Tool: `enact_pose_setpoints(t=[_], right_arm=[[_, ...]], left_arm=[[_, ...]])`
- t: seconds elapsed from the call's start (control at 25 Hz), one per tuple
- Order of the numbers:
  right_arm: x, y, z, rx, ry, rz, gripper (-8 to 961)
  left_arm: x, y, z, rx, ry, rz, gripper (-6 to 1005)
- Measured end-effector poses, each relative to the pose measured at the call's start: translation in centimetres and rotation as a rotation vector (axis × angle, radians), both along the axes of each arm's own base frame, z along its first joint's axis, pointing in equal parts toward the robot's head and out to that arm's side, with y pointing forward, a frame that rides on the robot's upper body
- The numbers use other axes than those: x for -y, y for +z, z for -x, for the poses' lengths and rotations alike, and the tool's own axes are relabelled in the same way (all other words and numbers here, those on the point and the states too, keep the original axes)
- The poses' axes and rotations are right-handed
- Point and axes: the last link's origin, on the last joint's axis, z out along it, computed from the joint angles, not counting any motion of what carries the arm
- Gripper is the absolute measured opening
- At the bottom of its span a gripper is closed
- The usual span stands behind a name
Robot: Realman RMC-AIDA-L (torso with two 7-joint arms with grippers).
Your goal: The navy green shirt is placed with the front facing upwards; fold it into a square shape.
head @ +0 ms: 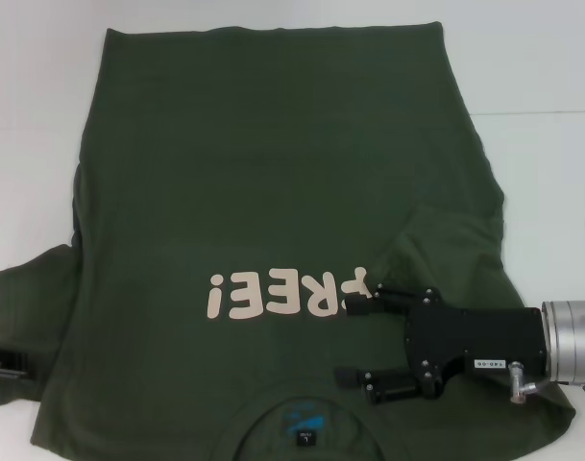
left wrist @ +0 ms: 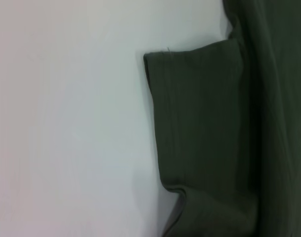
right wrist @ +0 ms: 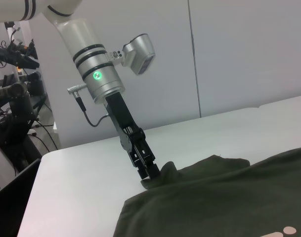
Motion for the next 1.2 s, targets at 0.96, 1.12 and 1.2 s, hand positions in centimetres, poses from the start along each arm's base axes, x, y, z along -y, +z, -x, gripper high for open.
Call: enact_pose_setpoints(t=[0.96, 1.12, 1.2], right_arm=[[-0.16, 0.00, 0.10, 0.001, 0.001, -0.002, 946], [-0.21, 0.00, 0.17, 0.002, 0.004, -0.002, 946], [-0.23, -0.01, 0.20, 0.002, 0.004, -0.002, 946]], left_arm=[[0.01, 0.13, 0.09, -0.009, -0.005, -0.002, 827], [0.03, 0.12, 0.17, -0.011, -0.003, -0.004, 827], [0.02, 0.09, 0.19, -0.010, -0.003, -0.004, 826]])
